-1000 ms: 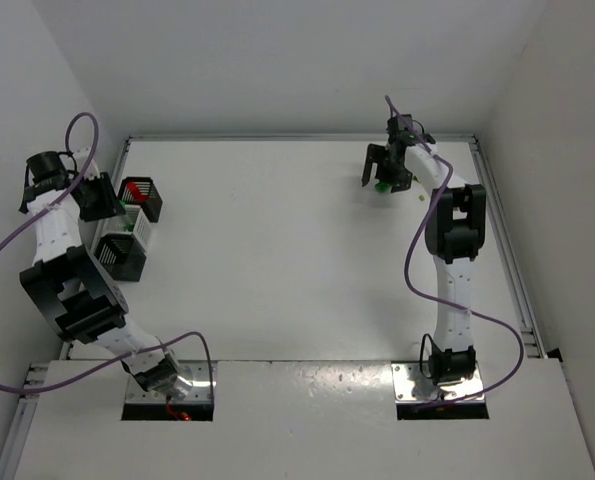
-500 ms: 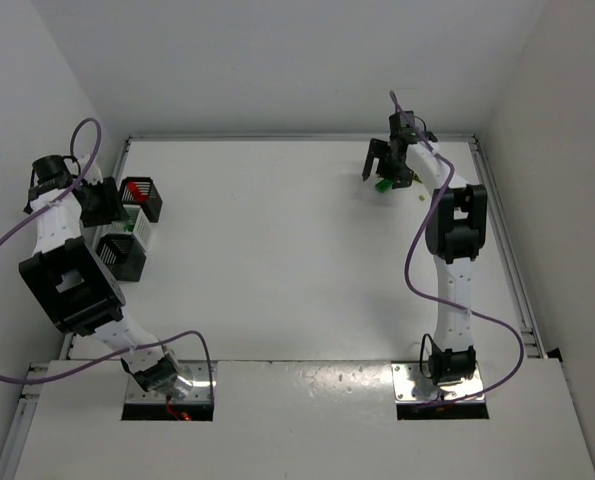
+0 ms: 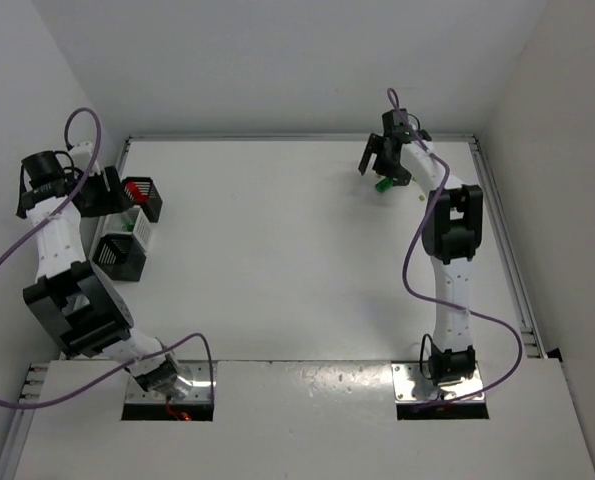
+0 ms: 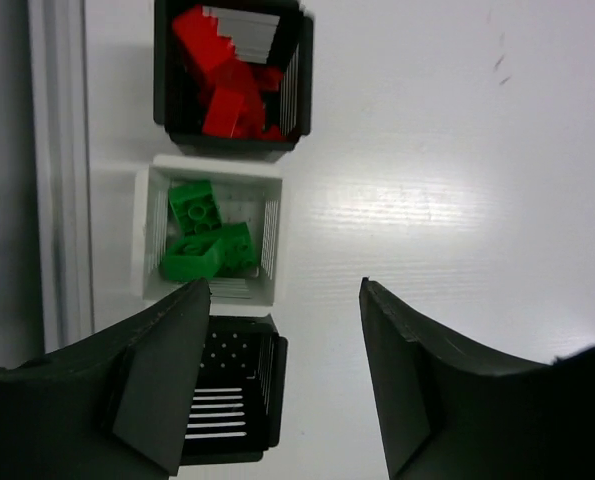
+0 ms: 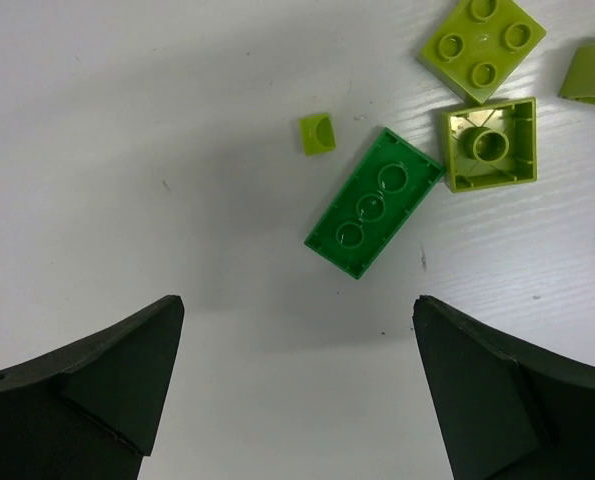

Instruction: Sort the legos into containers by color

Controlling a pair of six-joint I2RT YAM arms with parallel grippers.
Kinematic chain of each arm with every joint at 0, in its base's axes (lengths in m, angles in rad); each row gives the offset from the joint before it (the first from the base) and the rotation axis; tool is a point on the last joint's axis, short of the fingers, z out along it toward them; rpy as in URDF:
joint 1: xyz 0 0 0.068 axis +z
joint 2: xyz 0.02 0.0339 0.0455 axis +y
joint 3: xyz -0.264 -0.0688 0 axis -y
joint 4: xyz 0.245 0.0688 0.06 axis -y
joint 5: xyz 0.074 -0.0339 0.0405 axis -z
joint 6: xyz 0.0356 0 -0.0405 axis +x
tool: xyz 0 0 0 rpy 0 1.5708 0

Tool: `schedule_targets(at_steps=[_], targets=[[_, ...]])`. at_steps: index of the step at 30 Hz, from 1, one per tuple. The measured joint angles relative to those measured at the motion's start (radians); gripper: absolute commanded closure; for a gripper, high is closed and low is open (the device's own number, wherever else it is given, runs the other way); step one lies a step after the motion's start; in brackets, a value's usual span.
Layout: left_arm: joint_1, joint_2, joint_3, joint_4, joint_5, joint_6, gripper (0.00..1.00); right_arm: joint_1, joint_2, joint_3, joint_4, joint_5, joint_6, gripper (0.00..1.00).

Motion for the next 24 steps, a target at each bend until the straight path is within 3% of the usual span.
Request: schedule_targets(at_steps=[8,24], targets=[[-0.046,-0.184,-0.015,0.063,0.039,0.0,0.33,0.069,0.005,0.029,-0.003,0.174,0.063,0.02],[-0.052,-0.196,-0.053,0.075,0.076,-0.001,0.32,0.058,0.101,0.038,-0.004,0.292,0.105,0.06]])
